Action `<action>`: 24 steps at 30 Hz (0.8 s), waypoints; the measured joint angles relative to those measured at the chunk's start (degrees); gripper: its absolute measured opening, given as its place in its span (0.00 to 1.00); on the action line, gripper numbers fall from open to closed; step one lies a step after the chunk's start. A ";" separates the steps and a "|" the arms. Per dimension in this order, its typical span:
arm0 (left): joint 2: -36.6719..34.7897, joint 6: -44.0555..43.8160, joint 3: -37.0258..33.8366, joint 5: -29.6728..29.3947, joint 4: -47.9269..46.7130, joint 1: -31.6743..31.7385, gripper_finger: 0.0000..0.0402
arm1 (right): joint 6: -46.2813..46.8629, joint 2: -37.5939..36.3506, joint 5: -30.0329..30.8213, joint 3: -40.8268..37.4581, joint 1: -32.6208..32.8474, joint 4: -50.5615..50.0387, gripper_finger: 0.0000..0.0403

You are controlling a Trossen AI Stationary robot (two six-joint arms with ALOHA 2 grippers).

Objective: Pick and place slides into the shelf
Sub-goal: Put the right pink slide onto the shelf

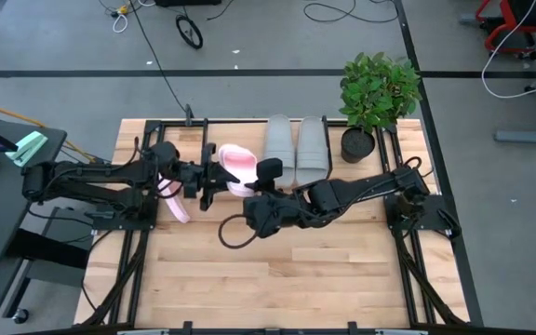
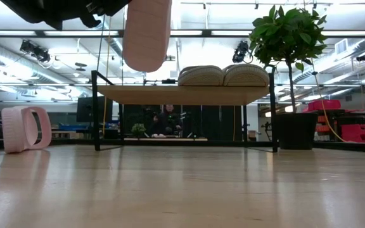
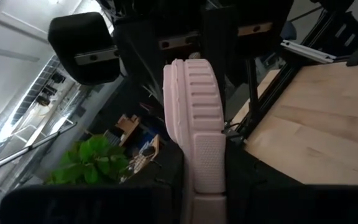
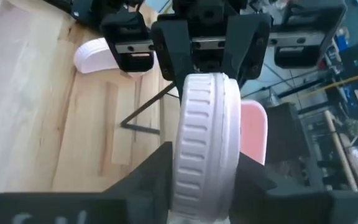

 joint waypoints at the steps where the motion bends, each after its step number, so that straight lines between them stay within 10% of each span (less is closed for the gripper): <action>1: 0.00 -0.17 0.00 -0.10 0.01 0.00 0.19 | 0.18 0.00 -0.02 0.00 -0.23 0.00 0.28; 5: -0.02 -0.55 0.04 -0.51 -0.54 0.28 0.21 | -0.99 -0.02 0.59 0.00 -0.13 -0.17 0.16; 15: -0.86 -5.56 0.22 -7.61 -0.37 0.48 0.50 | -6.48 0.00 11.15 0.00 -0.91 -0.35 0.16; 24: -7.78 -14.19 0.04 -7.31 -4.32 -0.42 0.54 | -9.23 4.30 23.86 -0.04 -1.97 1.24 0.16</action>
